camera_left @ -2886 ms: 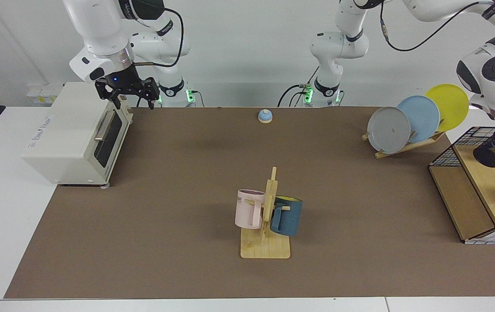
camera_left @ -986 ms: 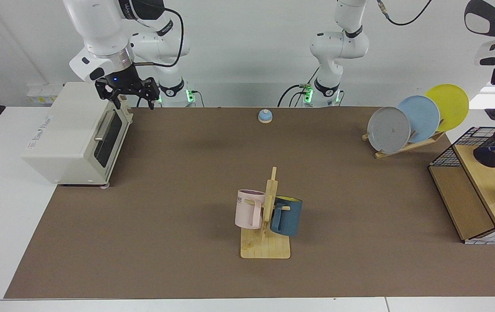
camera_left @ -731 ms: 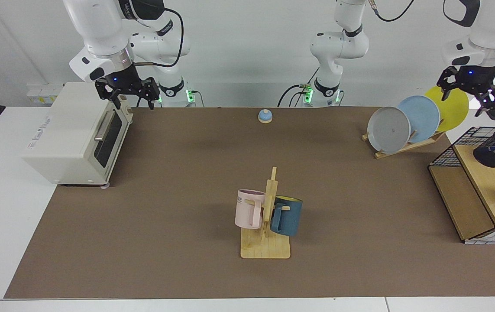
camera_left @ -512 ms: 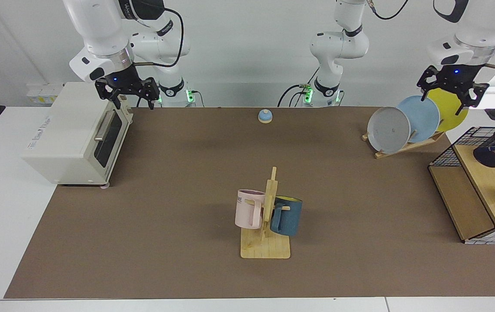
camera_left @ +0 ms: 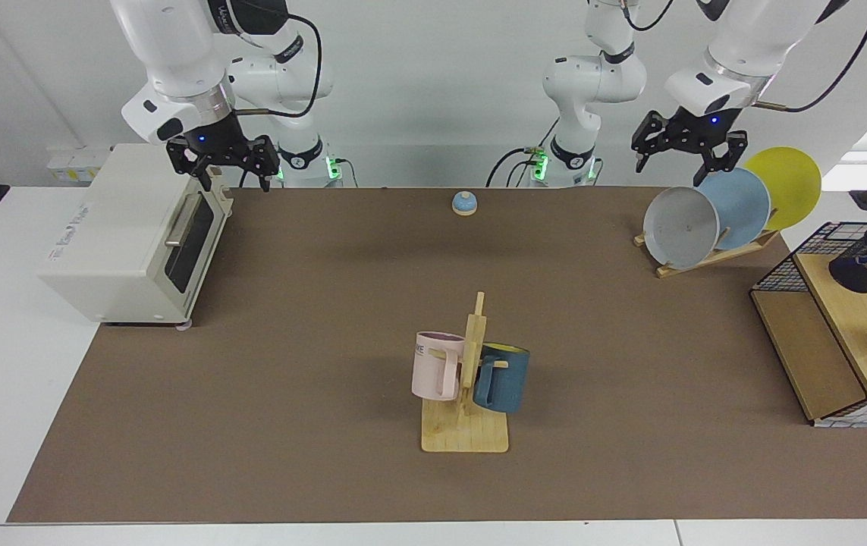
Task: Put markers into pen holder
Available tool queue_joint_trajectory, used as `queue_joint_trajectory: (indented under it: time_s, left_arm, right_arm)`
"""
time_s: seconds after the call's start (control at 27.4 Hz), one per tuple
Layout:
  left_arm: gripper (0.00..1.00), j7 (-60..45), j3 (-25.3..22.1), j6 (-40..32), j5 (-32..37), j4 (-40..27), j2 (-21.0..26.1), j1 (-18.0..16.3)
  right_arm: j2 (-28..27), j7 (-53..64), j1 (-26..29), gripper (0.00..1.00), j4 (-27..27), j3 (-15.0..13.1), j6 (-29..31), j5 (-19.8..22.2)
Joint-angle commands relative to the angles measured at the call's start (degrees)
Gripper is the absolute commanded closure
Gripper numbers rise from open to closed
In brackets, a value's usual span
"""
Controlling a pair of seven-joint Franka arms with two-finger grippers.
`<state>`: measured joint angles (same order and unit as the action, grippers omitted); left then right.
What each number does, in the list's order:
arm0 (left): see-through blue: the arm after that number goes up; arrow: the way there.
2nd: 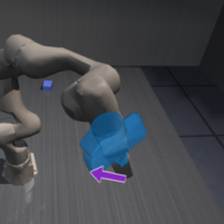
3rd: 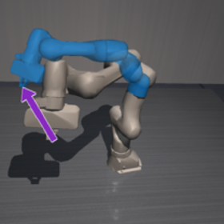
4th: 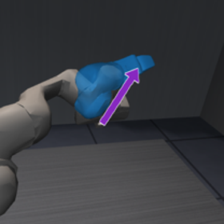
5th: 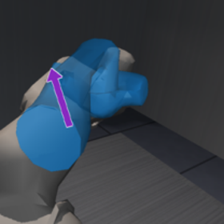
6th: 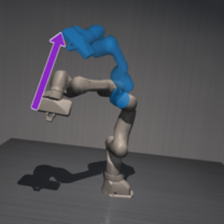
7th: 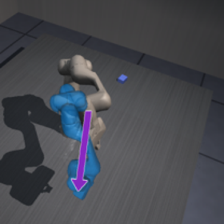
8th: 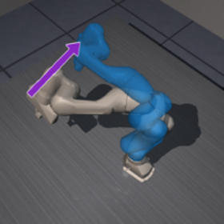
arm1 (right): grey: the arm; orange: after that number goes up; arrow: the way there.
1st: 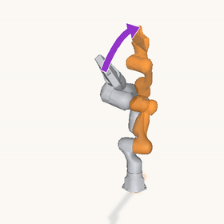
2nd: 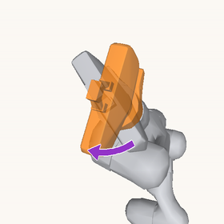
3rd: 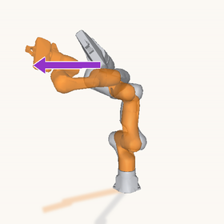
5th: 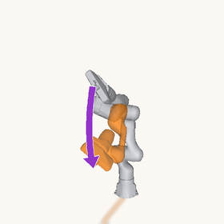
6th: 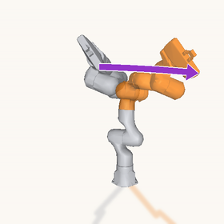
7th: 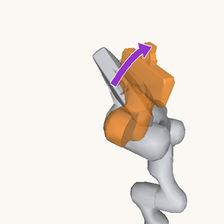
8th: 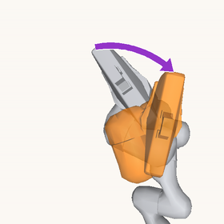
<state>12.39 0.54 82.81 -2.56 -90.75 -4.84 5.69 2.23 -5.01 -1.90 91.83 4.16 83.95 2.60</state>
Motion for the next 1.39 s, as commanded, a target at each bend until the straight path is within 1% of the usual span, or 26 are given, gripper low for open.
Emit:
queue_joint_trajectory:
  time_s: [0.0,0.11,0.18,0.47,0.66,0.91,1.1,1.35]
  left_arm:
    - [0.00,-2.5,0.1,-4.6,-1.7,9.4,5.5,-0.8]
    - [0.00,-2.6,0.2,-4.9,-1.4,11.5,7.1,-0.9]
    - [0.00,-2.6,0.1,-4.7,-1.2,11.8,7.3,-0.9]
    - [0.00,-2.2,-0.8,-4.0,-0.7,10.5,5.6,-1.4]
    - [0.00,-2.1,-0.8,-3.8,2.6,9.8,5.4,-1.2]
    - [0.00,-2.1,-0.8,-3.1,2.7,9.4,5.1,-1.2]
    - [0.00,-1.8,-0.9,-0.8,2.7,9.1,5.1,-1.3]
    - [0.00,-1.8,-0.9,-0.7,2.6,9.1,5.1,-1.4]
  right_arm:
    - [1.1,1.4,0.4,0.00,1.5,0.1,1.6,-0.5]
    - [1.1,1.4,0.4,0.00,1.5,0.1,1.6,-0.5]
    - [1.1,1.4,0.4,0.00,1.5,0.1,1.6,-0.5]
    - [1.1,1.4,0.4,0.00,1.5,0.1,1.6,-0.5]
    - [1.1,1.4,0.4,0.00,1.5,0.1,1.6,-0.5]
    - [1.1,1.4,0.4,0.00,1.5,0.1,1.6,-0.5]
    - [1.1,1.4,0.4,0.00,1.5,0.1,1.6,-0.5]
    - [1.1,1.4,0.4,0.00,1.5,0.1,1.6,-0.5]
